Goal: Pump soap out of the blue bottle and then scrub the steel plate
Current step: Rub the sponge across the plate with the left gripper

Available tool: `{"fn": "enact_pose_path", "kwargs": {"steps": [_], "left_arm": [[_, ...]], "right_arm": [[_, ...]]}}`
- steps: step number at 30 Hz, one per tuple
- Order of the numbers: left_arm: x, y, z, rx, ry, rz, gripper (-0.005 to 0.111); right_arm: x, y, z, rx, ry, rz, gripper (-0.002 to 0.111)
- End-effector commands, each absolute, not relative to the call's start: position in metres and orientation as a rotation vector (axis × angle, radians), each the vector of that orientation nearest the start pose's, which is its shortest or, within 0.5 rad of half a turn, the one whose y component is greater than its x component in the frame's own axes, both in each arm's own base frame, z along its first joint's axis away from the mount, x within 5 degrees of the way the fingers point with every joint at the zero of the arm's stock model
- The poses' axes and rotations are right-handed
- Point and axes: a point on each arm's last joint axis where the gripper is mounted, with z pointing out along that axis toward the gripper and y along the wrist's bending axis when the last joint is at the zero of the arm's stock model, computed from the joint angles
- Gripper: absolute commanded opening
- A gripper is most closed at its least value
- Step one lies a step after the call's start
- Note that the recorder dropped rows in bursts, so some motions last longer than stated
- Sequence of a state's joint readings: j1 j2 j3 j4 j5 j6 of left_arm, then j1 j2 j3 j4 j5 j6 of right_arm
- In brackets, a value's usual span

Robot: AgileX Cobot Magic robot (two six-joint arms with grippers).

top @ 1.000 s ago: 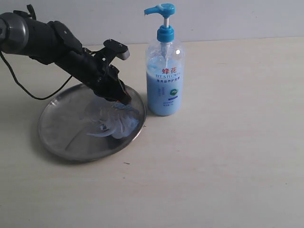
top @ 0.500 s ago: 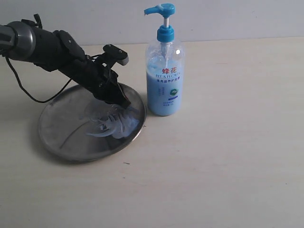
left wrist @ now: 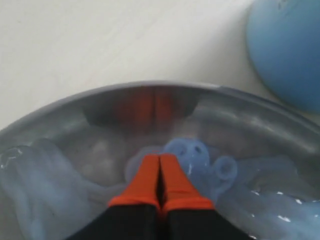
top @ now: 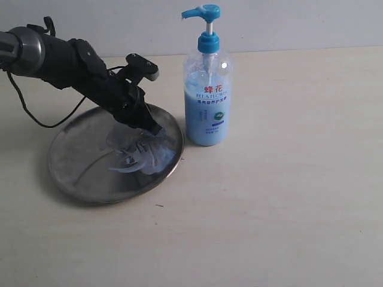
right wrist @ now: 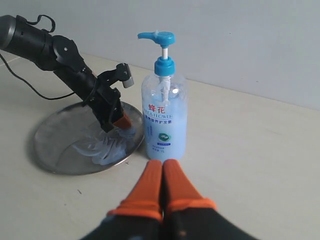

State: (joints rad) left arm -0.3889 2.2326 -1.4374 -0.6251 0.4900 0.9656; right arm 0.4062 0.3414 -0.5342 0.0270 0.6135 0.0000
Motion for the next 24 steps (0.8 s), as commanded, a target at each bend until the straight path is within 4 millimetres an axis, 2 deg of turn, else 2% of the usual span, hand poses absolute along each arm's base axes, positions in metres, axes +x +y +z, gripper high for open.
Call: {"fn": "enact_pose_path", "kwargs": {"steps": [1, 7, 14, 18, 24], "left_arm": [[0.403, -0.190, 0.098, 1.131, 2.464, -0.333, 0.000], [0.388, -0.191, 0.095, 1.240, 2.561, -0.439, 0.000], [0.392, -0.200, 0.100, 1.089, 2.524, -0.563, 0.000], [0.401, -0.200, 0.101, 1.007, 2.468, -0.509, 0.000], [0.404, -0.197, 0.093, 1.023, 2.458, -0.447, 0.000]], "right_arm": [[0.061, 0.028, 0.315, -0.375, 1.868, 0.306, 0.000], [0.061, 0.028, 0.314, -0.375, 1.875, 0.309, 0.000], [0.060, 0.029, 0.314, -0.367, 1.880, 0.333, 0.000], [0.060, 0.029, 0.314, -0.367, 1.880, 0.333, 0.000], [0.060, 0.030, 0.314, -0.363, 1.881, 0.345, 0.000]]}}
